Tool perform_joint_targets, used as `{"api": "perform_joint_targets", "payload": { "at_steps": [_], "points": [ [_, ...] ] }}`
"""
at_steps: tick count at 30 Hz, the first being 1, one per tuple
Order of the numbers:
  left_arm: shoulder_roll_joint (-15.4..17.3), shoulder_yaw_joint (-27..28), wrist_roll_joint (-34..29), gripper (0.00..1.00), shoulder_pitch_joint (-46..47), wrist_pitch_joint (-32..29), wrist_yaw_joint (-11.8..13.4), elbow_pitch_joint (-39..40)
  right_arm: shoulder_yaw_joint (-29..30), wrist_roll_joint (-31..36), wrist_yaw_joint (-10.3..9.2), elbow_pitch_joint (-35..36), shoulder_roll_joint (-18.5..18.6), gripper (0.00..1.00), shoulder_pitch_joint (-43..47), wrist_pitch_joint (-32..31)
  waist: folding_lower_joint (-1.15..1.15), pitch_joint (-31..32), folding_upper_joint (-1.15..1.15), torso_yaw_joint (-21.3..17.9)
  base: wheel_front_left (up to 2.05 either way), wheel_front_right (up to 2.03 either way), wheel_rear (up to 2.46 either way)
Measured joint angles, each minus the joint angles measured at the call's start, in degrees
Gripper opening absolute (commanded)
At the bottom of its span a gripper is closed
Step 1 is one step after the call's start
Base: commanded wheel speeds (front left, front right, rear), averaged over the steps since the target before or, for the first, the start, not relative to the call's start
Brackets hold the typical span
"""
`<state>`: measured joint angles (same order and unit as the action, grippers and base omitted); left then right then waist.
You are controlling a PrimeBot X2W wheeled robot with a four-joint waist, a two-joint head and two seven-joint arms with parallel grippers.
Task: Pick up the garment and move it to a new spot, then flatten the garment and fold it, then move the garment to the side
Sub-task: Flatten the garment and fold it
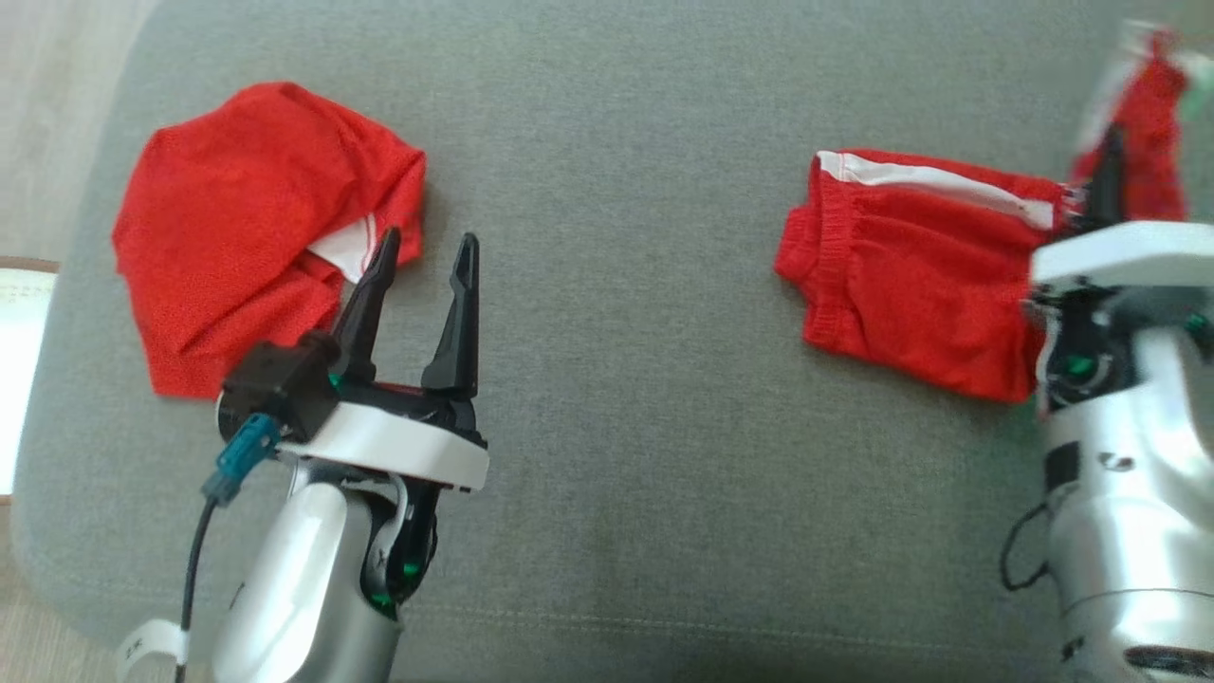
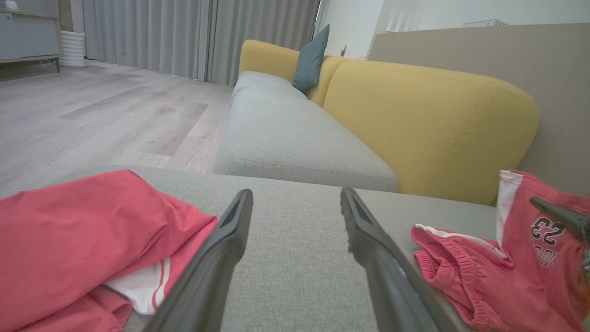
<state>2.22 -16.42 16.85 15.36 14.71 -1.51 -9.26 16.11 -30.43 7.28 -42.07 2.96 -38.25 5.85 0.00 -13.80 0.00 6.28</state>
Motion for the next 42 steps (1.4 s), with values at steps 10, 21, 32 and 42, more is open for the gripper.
{"api": "perform_joint_targets", "payload": {
  "at_steps": [10,21,32,42],
  "points": [
    [0.0,-0.7,1.1,1.00,-1.6,0.0,0.6,0.1,-18.9,-8.4,0.00,0.5,0.0,0.00,3.5,2.4,0.00,1.6,0.00,2.6,0.00,0.00,0.00],
    [0.0,-0.8,1.1,1.00,-2.2,0.0,0.6,0.1,-32.3,-10.5,0.00,-6.8,0.5,1.00,4.7,4.9,0.00,1.9,0.00,3.7,0.00,0.00,0.00],
    [0.0,-1.0,1.1,1.00,-2.3,0.0,1.0,0.0,-48.5,-17.0,0.00,-6.8,0.6,1.00,4.7,3.0,0.00,2.6,0.00,2.8,0.00,0.00,0.00],
    [0.0,-0.1,1.1,1.00,-2.4,0.0,1.1,0.0,-50.0,-18.6,0.00,-7.1,0.6,1.00,4.1,5.0,0.00,3.4,0.00,0.3,0.00,0.00,0.00]
  ]
}}
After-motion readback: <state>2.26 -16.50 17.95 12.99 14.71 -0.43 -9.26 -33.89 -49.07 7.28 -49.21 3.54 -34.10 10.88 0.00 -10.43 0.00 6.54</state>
